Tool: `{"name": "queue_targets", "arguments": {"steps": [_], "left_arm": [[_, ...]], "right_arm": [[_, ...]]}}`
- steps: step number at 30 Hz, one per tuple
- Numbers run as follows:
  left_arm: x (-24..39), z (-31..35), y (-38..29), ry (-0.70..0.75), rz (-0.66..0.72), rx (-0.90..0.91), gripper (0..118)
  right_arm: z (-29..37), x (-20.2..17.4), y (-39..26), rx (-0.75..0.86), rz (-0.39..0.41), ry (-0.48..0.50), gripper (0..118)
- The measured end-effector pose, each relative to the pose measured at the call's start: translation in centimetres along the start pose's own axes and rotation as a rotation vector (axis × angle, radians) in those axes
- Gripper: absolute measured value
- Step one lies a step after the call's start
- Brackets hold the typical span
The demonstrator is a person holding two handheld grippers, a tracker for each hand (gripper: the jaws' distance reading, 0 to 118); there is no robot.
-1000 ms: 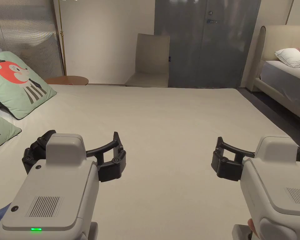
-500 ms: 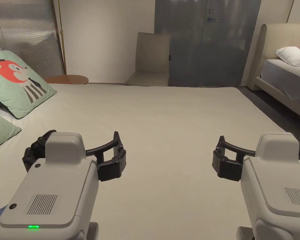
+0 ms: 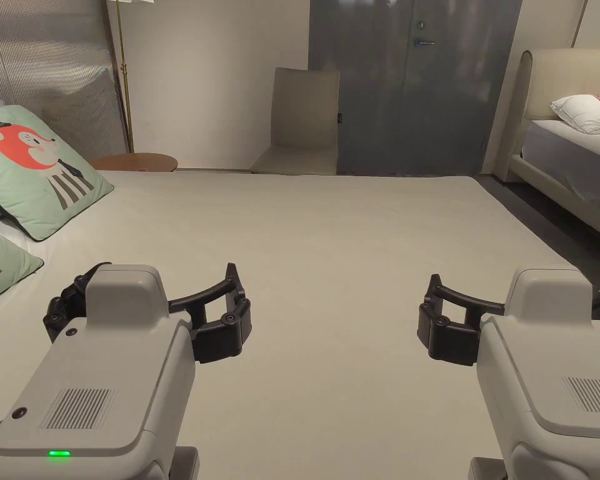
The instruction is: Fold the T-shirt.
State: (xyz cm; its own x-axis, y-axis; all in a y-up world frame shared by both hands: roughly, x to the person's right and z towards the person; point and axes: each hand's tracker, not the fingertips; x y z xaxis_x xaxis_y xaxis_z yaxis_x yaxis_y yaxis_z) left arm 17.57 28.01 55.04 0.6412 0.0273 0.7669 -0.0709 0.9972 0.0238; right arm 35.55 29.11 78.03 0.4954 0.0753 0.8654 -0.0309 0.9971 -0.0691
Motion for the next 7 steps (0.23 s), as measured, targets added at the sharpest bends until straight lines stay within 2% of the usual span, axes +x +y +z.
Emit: {"name": "queue_targets", "arguments": {"steps": [7], "left_arm": [[0.17, 0.15, -0.04, -0.007, -0.002, -0.004, 111]], "right_arm": [[0.09, 0.09, -0.14, -0.005, 0.000, -0.007, 118]]}}
